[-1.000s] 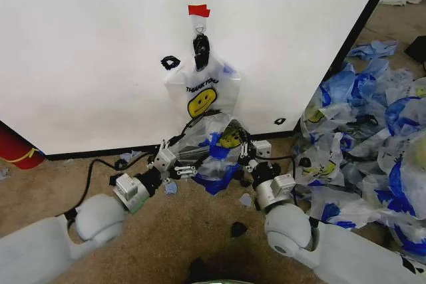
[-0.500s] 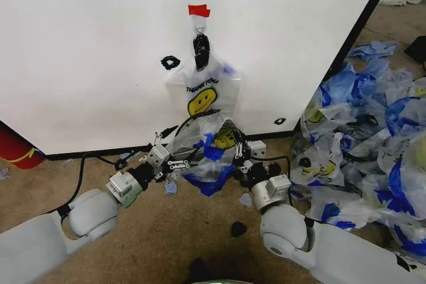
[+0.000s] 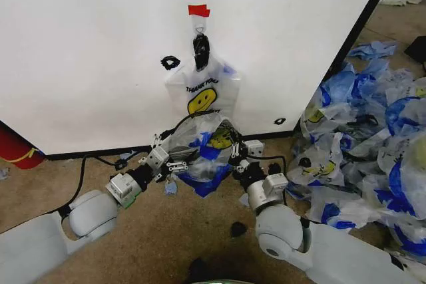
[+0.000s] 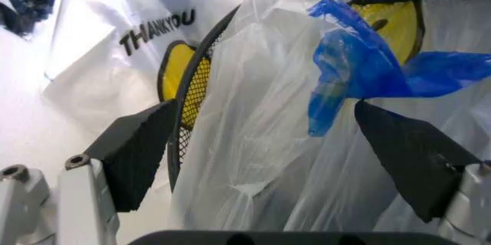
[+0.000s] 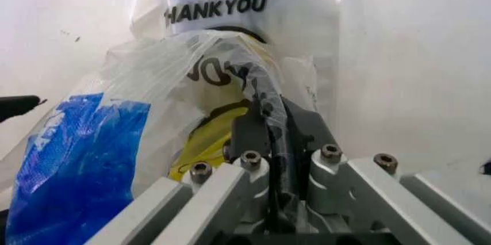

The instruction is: Pick up the garbage bag from the wall and place it over the trash bin.

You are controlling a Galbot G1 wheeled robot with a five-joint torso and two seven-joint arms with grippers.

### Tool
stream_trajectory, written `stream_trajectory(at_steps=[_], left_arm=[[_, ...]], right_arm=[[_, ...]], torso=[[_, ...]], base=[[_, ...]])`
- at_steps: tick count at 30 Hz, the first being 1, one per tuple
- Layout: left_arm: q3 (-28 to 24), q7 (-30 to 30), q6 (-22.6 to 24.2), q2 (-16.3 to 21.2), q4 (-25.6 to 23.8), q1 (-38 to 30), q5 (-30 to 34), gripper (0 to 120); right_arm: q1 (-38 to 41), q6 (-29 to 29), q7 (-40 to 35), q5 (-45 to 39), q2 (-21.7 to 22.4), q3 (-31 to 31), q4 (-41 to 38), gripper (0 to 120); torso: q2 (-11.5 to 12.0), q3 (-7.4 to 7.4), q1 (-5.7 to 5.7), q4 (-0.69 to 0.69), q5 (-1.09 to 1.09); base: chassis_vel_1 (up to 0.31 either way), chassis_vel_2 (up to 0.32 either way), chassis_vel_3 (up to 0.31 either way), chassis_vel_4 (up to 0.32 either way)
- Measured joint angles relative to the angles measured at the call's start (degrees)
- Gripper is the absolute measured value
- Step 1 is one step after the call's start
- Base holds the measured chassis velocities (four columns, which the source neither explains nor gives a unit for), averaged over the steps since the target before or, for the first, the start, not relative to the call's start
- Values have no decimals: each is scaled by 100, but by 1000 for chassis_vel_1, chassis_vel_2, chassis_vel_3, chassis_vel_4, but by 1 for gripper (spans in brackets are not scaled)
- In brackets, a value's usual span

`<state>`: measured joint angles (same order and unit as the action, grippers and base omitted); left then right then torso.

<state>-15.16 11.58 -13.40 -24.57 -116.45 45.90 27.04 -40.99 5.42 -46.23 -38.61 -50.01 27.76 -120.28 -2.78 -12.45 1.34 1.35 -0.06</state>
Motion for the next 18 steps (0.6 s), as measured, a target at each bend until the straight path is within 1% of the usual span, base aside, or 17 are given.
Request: stream_trajectory(at_steps=[1, 3, 6, 7, 8, 9, 11, 14, 15, 16, 17, 18], left_arm=[[0, 0, 0, 0, 0, 0, 0, 92], [0, 37, -3, -22, 16, 0, -7, 86], [-2, 128, -9, -85, 52, 0, -14, 73], [-2, 128, -9, -85, 52, 0, -14, 73], [-6, 143, -9, -95, 56, 0, -14, 70], [-10, 169, -18, -113, 70, 2, -18, 63], [-12, 205, -31, -129, 86, 10, -23, 54], [-13, 212, -32, -130, 87, 12, -23, 54], [-17, 233, -32, -133, 89, 17, -23, 45], [-21, 256, -33, -138, 91, 23, -21, 38], [-23, 263, -33, -140, 92, 25, -21, 34], [-23, 263, -33, -140, 92, 25, -21, 34]], right_arm=[[0, 0, 0, 0, 0, 0, 0, 1], [7, -2, -6, 0, -13, 8, 0, 1], [11, -4, -10, 2, -19, 15, 16, 1], [11, -4, -10, 2, -19, 15, 16, 1], [11, -4, -10, 4, -19, 15, 22, 1], [7, -4, -10, 8, -19, 13, 33, 1], [-10, -5, -10, 15, -15, 10, 44, 1], [-11, -4, -10, 15, -15, 9, 45, 1], [-15, -5, -9, 19, -15, 6, 53, 1], [-18, -4, -8, 25, -19, 2, 61, 1], [-19, -4, -7, 27, -22, 1, 64, 1], [-19, -4, -7, 27, -22, 1, 64, 1]], torso=[[0, 0, 0, 0, 0], [0, 0, 0, 0, 0], [0, 0, 0, 0, 0], [0, 0, 0, 0, 0], [0, 0, 0, 0, 0], [0, 0, 0, 0, 0], [0, 0, 0, 0, 0], [0, 0, 0, 0, 0], [0, 0, 0, 0, 0], [0, 0, 0, 0, 0], [0, 0, 0, 0, 0], [0, 0, 0, 0, 0]], base=[[0, 0, 0, 0], [0, 0, 0, 0], [0, 0, 0, 0], [0, 0, 0, 0], [0, 0, 0, 0], [0, 0, 0, 0], [0, 0, 0, 0], [0, 0, 0, 0], [0, 0, 0, 0], [0, 0, 0, 0], [0, 0, 0, 0], [0, 0, 0, 0]])
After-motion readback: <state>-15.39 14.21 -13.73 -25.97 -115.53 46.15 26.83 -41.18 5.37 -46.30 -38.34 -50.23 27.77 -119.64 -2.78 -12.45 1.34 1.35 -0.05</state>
